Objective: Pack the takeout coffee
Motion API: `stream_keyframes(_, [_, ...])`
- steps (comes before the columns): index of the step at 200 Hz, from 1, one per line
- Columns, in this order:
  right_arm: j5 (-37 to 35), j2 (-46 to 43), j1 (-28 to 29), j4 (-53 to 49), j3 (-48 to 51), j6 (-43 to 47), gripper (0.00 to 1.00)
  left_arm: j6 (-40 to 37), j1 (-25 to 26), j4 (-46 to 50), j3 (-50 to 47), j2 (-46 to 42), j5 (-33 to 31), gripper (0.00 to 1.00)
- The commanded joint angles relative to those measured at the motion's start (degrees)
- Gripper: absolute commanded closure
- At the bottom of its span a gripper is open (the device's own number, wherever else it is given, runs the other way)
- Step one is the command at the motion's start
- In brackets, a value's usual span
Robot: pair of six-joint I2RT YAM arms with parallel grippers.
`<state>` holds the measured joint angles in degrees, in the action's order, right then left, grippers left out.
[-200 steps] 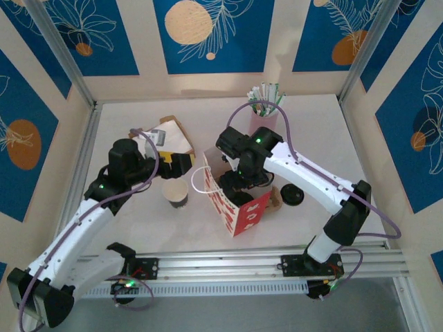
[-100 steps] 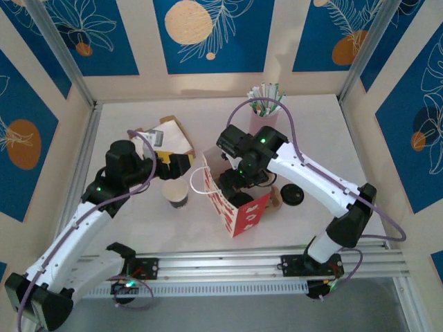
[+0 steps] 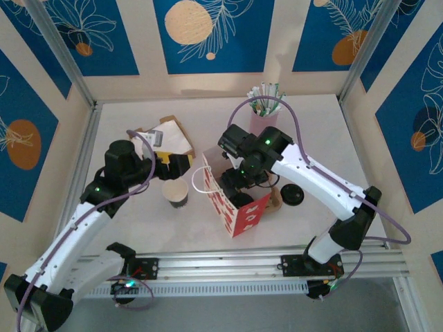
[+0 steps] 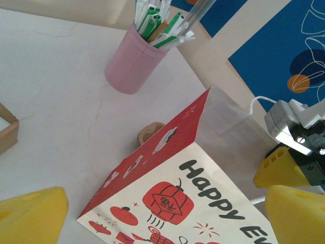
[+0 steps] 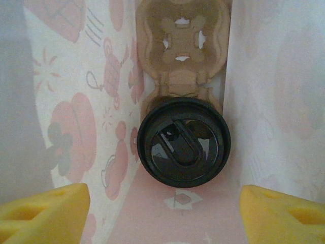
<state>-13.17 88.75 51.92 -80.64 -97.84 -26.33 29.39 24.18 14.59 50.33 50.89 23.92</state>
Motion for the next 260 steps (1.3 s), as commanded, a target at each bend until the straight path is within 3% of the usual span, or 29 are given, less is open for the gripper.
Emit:
stream_keyframes(1, [-0.3,-2.3,0.6,-1.2,-2.0,-0.9,0.26,-1.7,0.7,0.5,2.2,-1.7,-0.3,0.01])
stream_keyframes(109, [-0.5,-7.4,1.9,2.3,-2.0,-1.0,0.38,-1.0,0.7,1.4,4.0,-4.1,0.4,0.01])
stream_keyframes(174, [-1.1,-12.1,2.4,5.2,-0.6,-1.4,0.39,0.0,0.7,2.0,5.0,-6.3,0.9,0.0])
stream_keyframes(209, [-1.8,-15.5,2.4,7.5,0.8,-1.9,0.36,0.4,0.7,2.2,5.4,-7.8,0.7,0.0])
stream_keyframes(260, [-3.2,-20.2,2.0,9.1,1.4,-1.8,0.22,0.8,0.7,2.6,5.4,-11.0,-1.2,0.0])
